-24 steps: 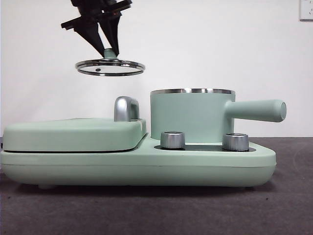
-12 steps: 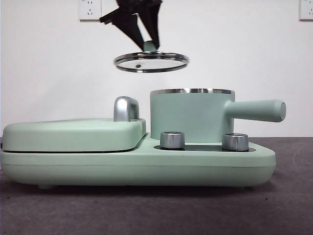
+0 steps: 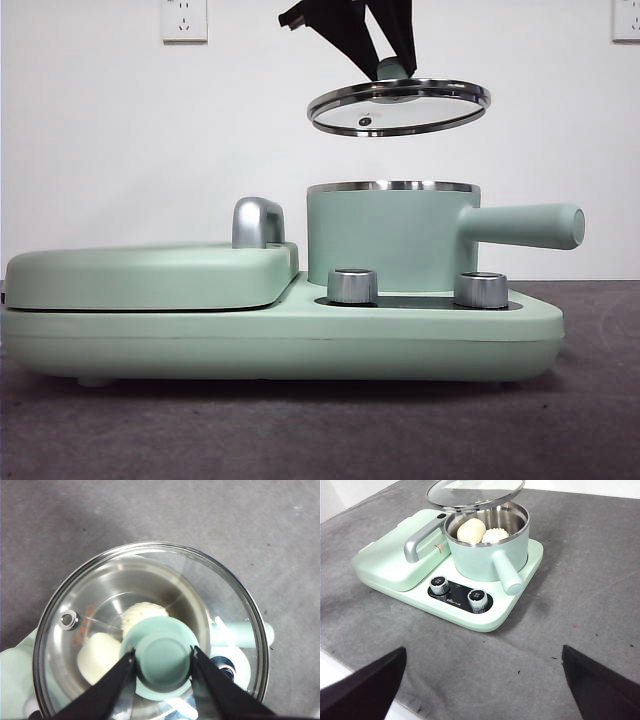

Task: Put the buns in a small steamer

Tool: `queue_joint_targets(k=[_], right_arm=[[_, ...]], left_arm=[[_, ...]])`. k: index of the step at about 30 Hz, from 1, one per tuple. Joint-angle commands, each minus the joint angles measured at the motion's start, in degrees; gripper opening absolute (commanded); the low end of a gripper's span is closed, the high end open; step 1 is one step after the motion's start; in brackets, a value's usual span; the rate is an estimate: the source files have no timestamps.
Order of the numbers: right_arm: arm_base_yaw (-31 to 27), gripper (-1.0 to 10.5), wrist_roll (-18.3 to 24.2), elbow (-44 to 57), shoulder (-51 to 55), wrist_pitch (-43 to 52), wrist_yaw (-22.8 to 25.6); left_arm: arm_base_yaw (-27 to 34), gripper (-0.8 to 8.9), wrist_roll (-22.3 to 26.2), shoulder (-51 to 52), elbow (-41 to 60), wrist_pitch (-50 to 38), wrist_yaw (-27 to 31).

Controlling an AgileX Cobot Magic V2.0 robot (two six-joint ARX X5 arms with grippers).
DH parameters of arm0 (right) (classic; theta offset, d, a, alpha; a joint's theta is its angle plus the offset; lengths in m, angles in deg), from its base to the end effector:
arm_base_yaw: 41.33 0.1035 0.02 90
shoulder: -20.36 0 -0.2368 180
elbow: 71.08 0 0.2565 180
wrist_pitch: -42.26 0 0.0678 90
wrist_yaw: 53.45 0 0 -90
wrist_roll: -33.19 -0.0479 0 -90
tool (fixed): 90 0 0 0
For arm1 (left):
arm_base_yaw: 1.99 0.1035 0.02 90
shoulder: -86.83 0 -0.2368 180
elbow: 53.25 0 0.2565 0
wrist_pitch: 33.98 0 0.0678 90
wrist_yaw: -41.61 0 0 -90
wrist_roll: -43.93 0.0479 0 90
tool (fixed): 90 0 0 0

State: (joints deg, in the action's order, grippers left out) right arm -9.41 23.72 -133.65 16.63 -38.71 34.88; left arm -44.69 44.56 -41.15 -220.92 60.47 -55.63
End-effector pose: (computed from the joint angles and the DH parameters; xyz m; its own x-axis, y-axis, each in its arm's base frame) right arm 0.0193 0.0137 0.2948 0.7705 0.5143 -0.3765 -0.4913 0.8556 0.1632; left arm 0.3117 -0.2958 0.3598 0.3352 -0.4808 -0.8102 0.7327 0.6736 -0.0966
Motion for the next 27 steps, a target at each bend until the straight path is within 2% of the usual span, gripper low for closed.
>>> queue_joint_targets(k=[1, 12, 15, 27], right_arm=[[0.46, 5.0, -0.42, -0.33, 0.11, 0.57, 0.02], [0.46, 5.0, -0.42, -0.33, 0.11, 0.52, 0.22], [0.46, 5.0, -0.42, -0.33, 0.11, 0.52, 0.24], [0.46, 5.0, -0.44, -0.33, 0.11, 0.55, 0.63]], left_arm=[[-0.50, 0.21, 0.83, -0.98, -2.67, 0.28, -0.04], [-0.61, 0.16, 1.31, -5.68, -2.67, -0.68, 0.24], [-0.61, 0.16, 1.33, -5.95, -2.67, -0.90, 3.76], [-0.50, 0.15, 1.53, -7.21, -2.67, -2.82, 3.63]])
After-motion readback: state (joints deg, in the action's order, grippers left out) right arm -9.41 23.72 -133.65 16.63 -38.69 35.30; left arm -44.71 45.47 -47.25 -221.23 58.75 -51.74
